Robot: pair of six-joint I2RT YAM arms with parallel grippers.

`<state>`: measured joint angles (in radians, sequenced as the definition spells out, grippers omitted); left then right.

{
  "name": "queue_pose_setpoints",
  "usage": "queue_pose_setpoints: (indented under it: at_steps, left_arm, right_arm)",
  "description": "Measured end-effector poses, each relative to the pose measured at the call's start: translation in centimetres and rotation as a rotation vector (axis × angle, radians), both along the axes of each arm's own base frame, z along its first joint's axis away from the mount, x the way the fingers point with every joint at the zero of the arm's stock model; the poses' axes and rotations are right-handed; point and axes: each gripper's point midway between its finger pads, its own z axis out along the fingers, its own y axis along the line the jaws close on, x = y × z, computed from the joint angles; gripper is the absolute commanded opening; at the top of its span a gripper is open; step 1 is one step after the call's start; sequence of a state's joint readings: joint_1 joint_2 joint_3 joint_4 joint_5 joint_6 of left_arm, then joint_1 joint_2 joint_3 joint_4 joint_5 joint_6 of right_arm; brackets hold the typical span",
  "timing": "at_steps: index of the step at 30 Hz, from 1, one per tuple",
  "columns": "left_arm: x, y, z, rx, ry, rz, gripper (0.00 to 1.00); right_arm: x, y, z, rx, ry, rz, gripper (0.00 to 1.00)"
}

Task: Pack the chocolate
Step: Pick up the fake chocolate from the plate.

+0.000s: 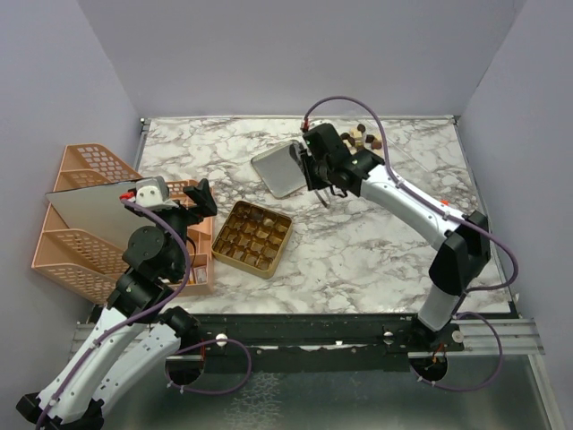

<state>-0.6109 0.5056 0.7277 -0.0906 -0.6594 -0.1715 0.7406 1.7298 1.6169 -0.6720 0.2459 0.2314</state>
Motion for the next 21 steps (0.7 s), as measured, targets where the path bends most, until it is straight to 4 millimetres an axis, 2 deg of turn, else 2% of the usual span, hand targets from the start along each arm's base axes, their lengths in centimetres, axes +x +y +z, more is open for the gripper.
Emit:
queue_pose_setpoints:
  at_steps: [2,9,16,21]
  left_arm:
    - [0.0,0.0,0.0,-0.001,-0.001,0.0,0.99]
    - [0.0,0.0,0.0,-0.001,-0.001,0.0,0.99]
    - [-0.2,0.2,0.3,-0.007,-0.01,0.0,0.99]
    - [-0.2,0.2,0.3,-0.008,-0.011,0.0,0.99]
  right_arm:
    - [2.1,-1.6,-0.6,-0.04,-0.007,-0.058,0.37]
    - [7.5,-7.5,-2.9,-0.131,0.013,-0.219,0.38]
    - [10.3,-12.0,-5.9,-0.167,0.073,-0.318,0.38]
    - [11.3,-13.3,-7.7,-0.177,0.114,-0.345,0.38]
